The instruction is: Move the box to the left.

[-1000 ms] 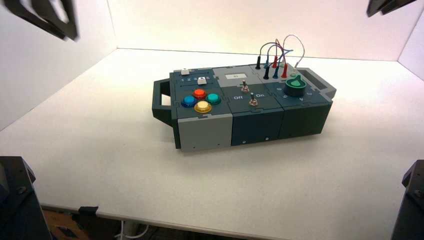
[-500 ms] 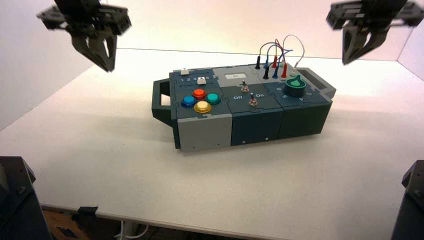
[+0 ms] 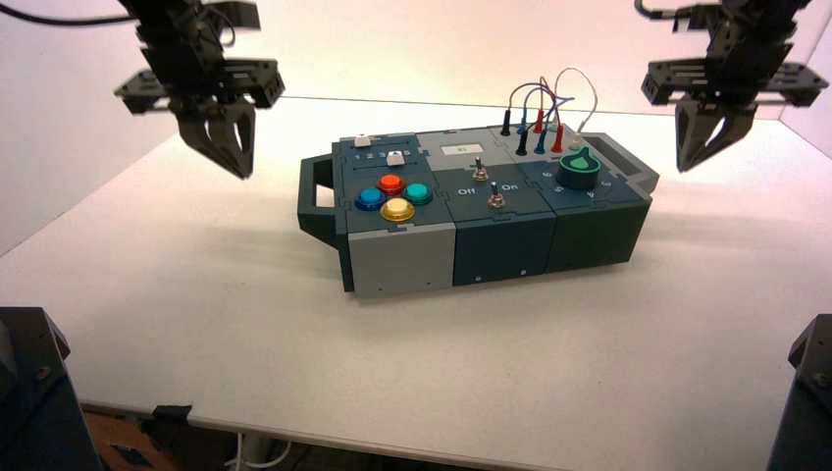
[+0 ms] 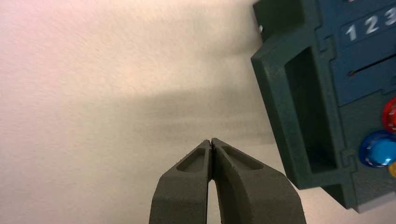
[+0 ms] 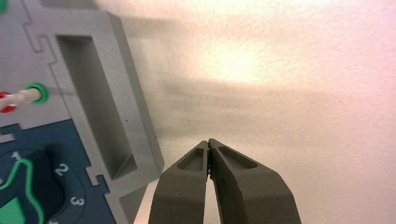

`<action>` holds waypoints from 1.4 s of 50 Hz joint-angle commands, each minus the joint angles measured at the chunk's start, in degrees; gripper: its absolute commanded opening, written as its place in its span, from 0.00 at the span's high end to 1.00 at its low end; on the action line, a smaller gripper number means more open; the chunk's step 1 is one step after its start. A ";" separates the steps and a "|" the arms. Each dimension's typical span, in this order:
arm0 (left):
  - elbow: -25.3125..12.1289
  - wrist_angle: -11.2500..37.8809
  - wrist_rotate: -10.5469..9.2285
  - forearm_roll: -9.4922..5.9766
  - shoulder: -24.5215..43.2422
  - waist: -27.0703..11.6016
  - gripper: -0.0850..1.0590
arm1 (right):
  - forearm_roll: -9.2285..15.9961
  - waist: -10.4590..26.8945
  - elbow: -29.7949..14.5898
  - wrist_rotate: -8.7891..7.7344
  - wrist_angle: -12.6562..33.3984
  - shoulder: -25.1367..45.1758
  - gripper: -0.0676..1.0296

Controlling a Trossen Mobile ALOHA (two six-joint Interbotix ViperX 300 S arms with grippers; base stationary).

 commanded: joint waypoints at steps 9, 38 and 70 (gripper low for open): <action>-0.70 -2.20 0.26 -0.53 3.78 -1.23 0.94 | 2.02 1.32 -1.67 -0.26 -1.41 3.96 0.95; 0.18 -2.37 -0.70 -1.05 3.87 -1.23 0.94 | 3.16 11.78 -4.57 -0.70 -1.85 7.56 0.96; -0.62 -1.85 -0.79 -0.97 1.23 6.59 0.95 | 5.98 20.30 -12.48 -0.70 1.49 11.16 0.96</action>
